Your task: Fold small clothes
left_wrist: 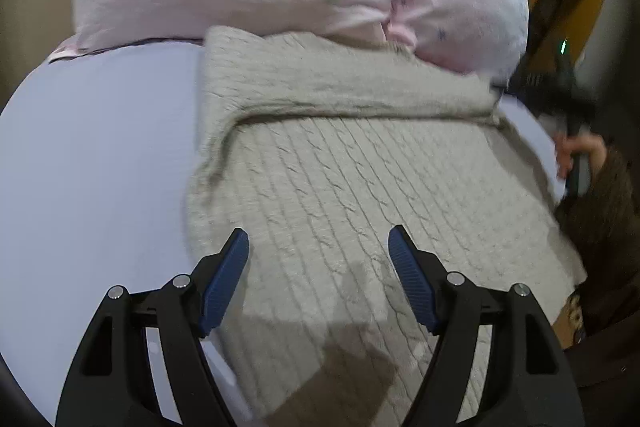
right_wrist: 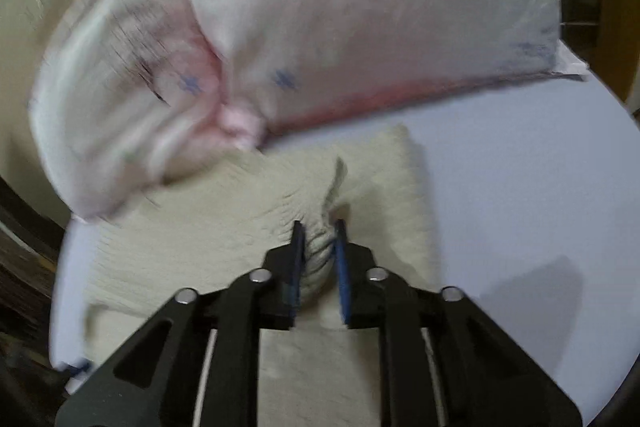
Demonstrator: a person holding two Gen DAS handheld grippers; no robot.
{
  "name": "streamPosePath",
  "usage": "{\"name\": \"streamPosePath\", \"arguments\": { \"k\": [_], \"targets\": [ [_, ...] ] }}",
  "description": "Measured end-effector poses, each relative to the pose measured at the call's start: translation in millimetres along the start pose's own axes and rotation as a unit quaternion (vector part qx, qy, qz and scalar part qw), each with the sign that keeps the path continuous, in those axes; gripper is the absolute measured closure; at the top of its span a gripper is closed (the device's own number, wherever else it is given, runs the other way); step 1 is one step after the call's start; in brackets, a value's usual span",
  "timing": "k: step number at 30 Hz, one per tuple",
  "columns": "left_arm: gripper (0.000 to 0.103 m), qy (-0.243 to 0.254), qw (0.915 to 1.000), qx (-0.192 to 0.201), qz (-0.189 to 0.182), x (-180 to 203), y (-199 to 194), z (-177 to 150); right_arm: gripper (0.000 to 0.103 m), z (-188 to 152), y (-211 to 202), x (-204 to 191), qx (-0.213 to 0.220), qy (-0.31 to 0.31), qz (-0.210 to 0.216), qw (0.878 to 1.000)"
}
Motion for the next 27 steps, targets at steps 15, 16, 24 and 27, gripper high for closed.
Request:
{"name": "streamPosePath", "arguments": {
  "k": [15,16,24,27],
  "targets": [
    [0.026,-0.111,0.9902,0.019,-0.082,-23,-49,-68,0.055,-152,-102,110,-0.051,0.047,0.124,0.99],
    [0.027,-0.114,0.9888,0.02,-0.094,-19,-51,-72,0.058,-165,-106,109,-0.062,0.049,0.154,0.985],
    [0.079,-0.159,0.971,-0.021,-0.177,1,-51,-105,0.087,-215,-94,104,-0.128,0.104,0.321,0.933],
    [0.095,-0.175,0.9642,-0.038,-0.196,1,-44,-105,0.09,-198,-100,95,-0.104,0.107,0.365,0.919]
  ]
}}
Point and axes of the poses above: each gripper's, at about its wrist camera, not at the fingertips, and y roughly the way its jaws point, x to its right, z to its top, the point moved 2 cm from there along y, roughly the way its jaws point, and after that the axes turned 6 degrees about y, right-handed, at the moved point
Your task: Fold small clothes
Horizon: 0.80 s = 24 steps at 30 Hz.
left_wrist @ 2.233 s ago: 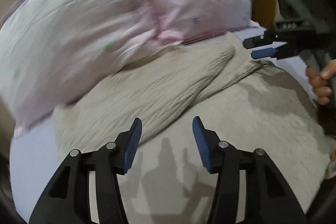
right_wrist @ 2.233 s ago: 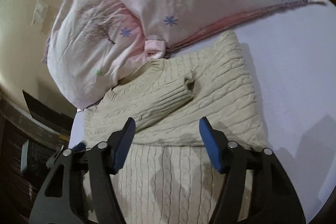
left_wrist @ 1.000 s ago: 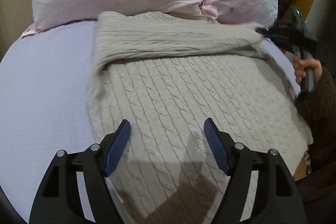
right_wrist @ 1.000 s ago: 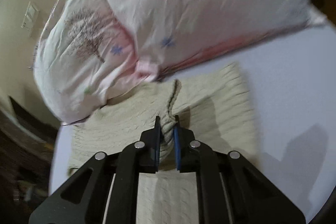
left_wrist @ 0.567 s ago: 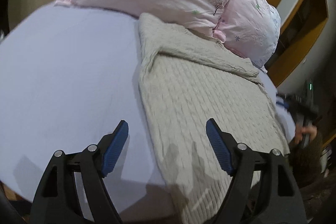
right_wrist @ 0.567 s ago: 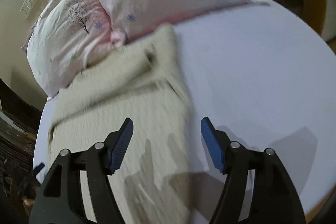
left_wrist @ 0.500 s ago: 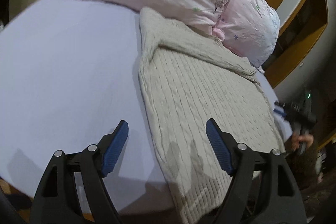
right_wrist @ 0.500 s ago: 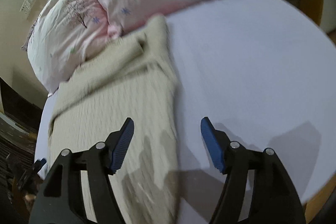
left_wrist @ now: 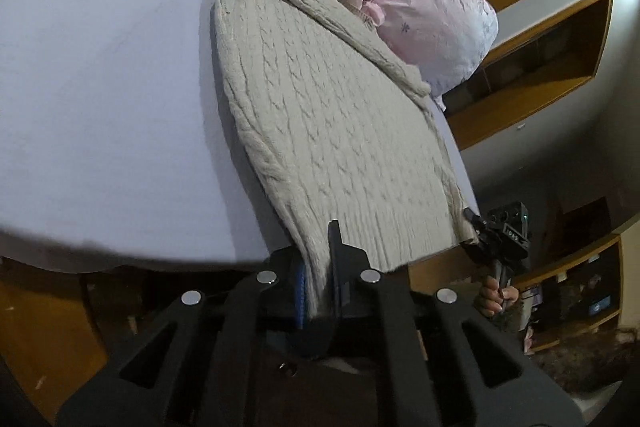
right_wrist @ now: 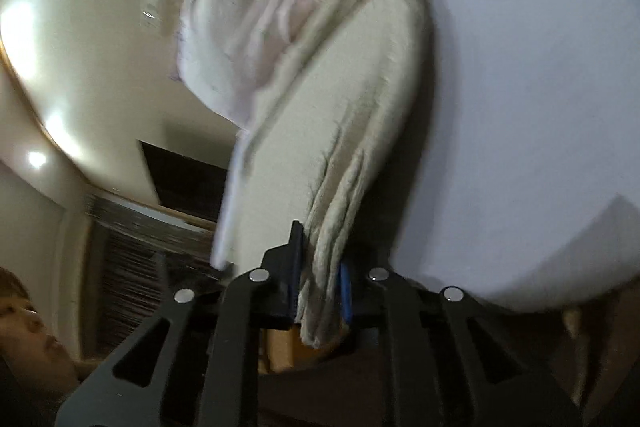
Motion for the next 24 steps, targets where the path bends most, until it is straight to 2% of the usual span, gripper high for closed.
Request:
{"name": "streamPosePath", "arguments": {
  "k": [4,7,9,11,14,16,19,21,23,24],
  "targets": [
    [0.095,0.01,0.9989,0.036,-0.029,5,-16,32,0.094,42,-6,-43,0.049,-0.049,0.03,0.997],
    [0.095,0.055,0.995,0.083,-0.001,12,-27,83,0.094,100,-6,-75,0.099,-0.088,0.029,0.991],
    [0.095,0.07,0.991,0.112,0.02,9,-23,129,0.094,140,2,-87,0.127,-0.095,0.032,0.987],
    [0.095,0.071,0.9865,0.141,0.045,-3,-11,178,0.094,181,17,-90,0.147,-0.091,0.025,0.985],
    [0.095,0.051,0.982,0.165,0.077,-31,16,239,0.095,237,46,-73,0.161,-0.059,-0.016,0.985],
    [0.095,0.014,0.9832,0.159,0.088,-53,43,273,0.095,263,66,-54,0.161,-0.034,-0.051,0.985],
    [0.095,-0.014,0.9849,0.126,0.118,-77,79,298,0.095,286,96,-17,0.151,0.016,-0.107,0.982],
    [0.095,-0.027,0.9867,0.113,0.114,-87,90,302,0.092,292,108,0,0.152,0.049,-0.126,0.979],
    [0.093,-0.057,0.9894,0.107,0.081,-98,88,305,0.079,295,110,13,0.155,0.085,-0.114,0.978],
    [0.092,-0.072,0.9899,0.106,0.062,-102,85,305,0.068,296,108,16,0.161,0.097,-0.099,0.977]
  ]
}}
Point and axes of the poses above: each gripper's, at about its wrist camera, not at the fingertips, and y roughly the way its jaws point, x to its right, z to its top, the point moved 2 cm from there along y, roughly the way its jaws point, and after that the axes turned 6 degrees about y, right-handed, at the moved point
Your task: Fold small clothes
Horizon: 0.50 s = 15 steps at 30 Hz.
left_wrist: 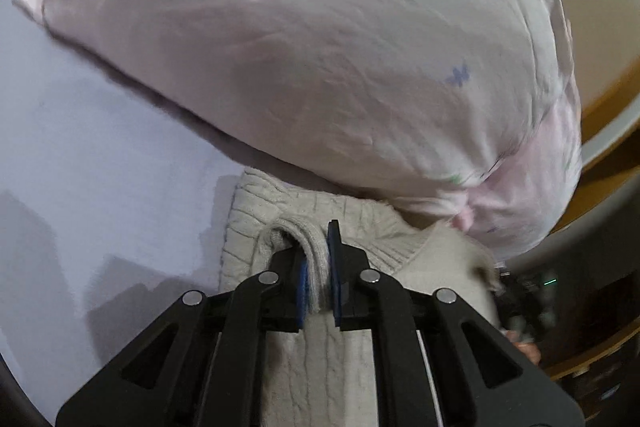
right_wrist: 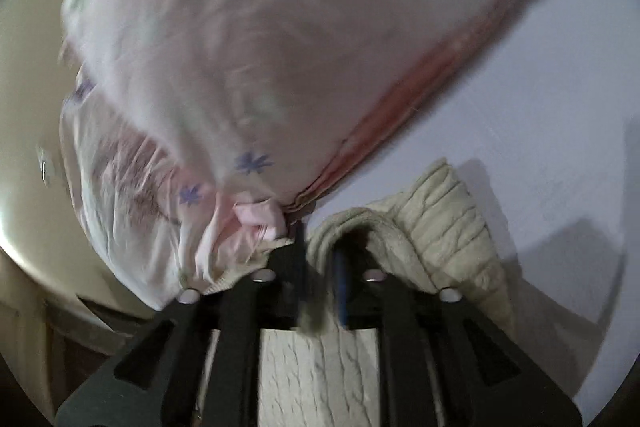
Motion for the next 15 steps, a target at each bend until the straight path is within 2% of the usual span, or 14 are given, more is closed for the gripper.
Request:
{"name": "streamPosePath", "arguments": {
  "k": [1,2,3,4,5,7,10,12,15],
  "targets": [
    [0.087,-0.014,0.9998,-0.003,-0.015,-2,-2,1,0.052,0,-5,1,0.005,0.005,0.013,1.0],
    [0.078,-0.034,0.9988,-0.004,-0.036,-6,-10,2,0.041,0,-12,-1,0.016,0.006,0.027,1.0],
    [0.069,-0.039,0.9985,0.002,-0.039,-7,-14,2,0.018,-2,-22,-4,0.032,0.001,0.03,0.999],
    [0.038,-0.038,0.9986,0.015,-0.033,-7,-23,2,0.007,-4,-34,-6,0.054,-0.006,0.024,0.998],
    [0.018,-0.028,0.9989,0.035,-0.016,-6,-36,-1,0.002,-8,-52,-8,0.086,-0.017,0.017,0.996],
    [0.018,-0.006,0.9991,0.041,-0.011,-2,-49,-8,0.002,-16,-74,-8,0.109,-0.048,0.035,0.992],
    [0.018,0.012,0.9999,-0.002,-0.01,-1,-47,-29,0.002,-23,-82,-1,0.127,-0.061,0.045,0.989],
    [0.018,0.018,0.9995,-0.027,-0.006,-2,-41,-38,0.002,-25,-77,5,0.116,-0.045,0.04,0.991],
    [0.022,0.009,0.9984,-0.055,-0.008,-4,-29,-53,0.002,-17,-77,8,0.105,-0.034,0.059,0.992]
  ]
}}
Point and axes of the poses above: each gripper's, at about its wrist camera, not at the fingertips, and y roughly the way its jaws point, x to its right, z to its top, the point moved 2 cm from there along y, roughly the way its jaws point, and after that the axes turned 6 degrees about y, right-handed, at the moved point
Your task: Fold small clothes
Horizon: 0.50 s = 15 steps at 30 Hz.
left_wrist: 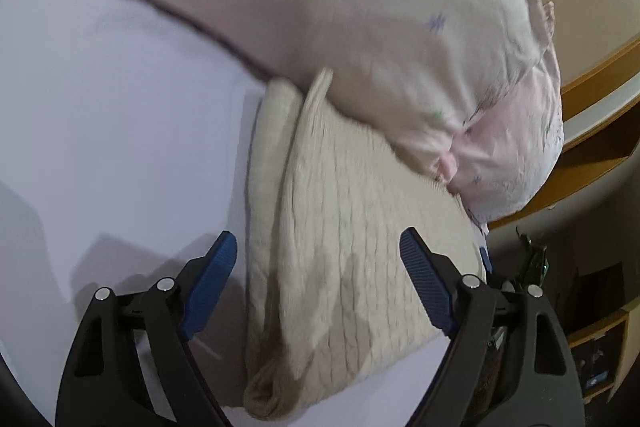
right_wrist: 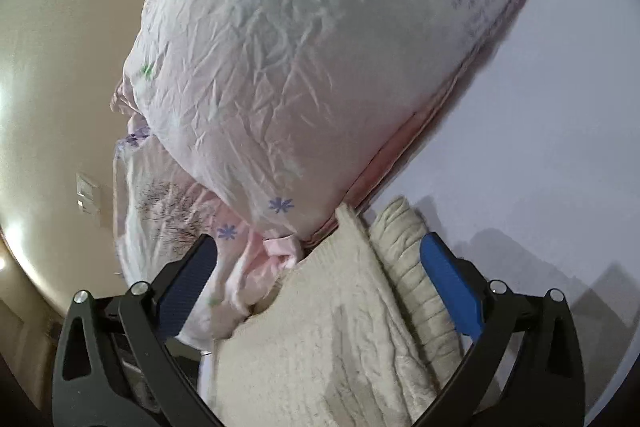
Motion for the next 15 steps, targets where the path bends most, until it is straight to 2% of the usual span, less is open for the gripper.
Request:
{"name": "streamPosePath", "arguments": {
  "k": [3,5,7,10,13,15],
  "targets": [
    [0.041,-0.012,0.9998,0.014,-0.002,-3,0,-11,0.002,-1,-1,0,-0.003,-0.005,0.015,1.0],
    [0.082,-0.064,0.9978,-0.006,-0.018,-12,10,-15,0.002,-2,2,1,-0.011,0.002,0.026,1.0],
    [0.084,-0.1,0.9943,0.002,-0.038,-16,14,-14,0.002,-4,5,1,-0.019,0.012,0.035,0.999],
    [0.086,-0.094,0.992,0.025,-0.08,8,2,-6,0.002,-2,1,0,-0.025,0.014,0.051,0.998],
    [0.087,-0.023,0.9917,0.048,-0.117,79,-7,9,0.002,2,-4,-10,-0.017,0.001,0.06,0.998],
    [0.087,0.03,0.9865,0.043,-0.155,139,6,13,0.002,5,-12,-17,-0.006,-0.018,0.06,0.998]
  ]
}}
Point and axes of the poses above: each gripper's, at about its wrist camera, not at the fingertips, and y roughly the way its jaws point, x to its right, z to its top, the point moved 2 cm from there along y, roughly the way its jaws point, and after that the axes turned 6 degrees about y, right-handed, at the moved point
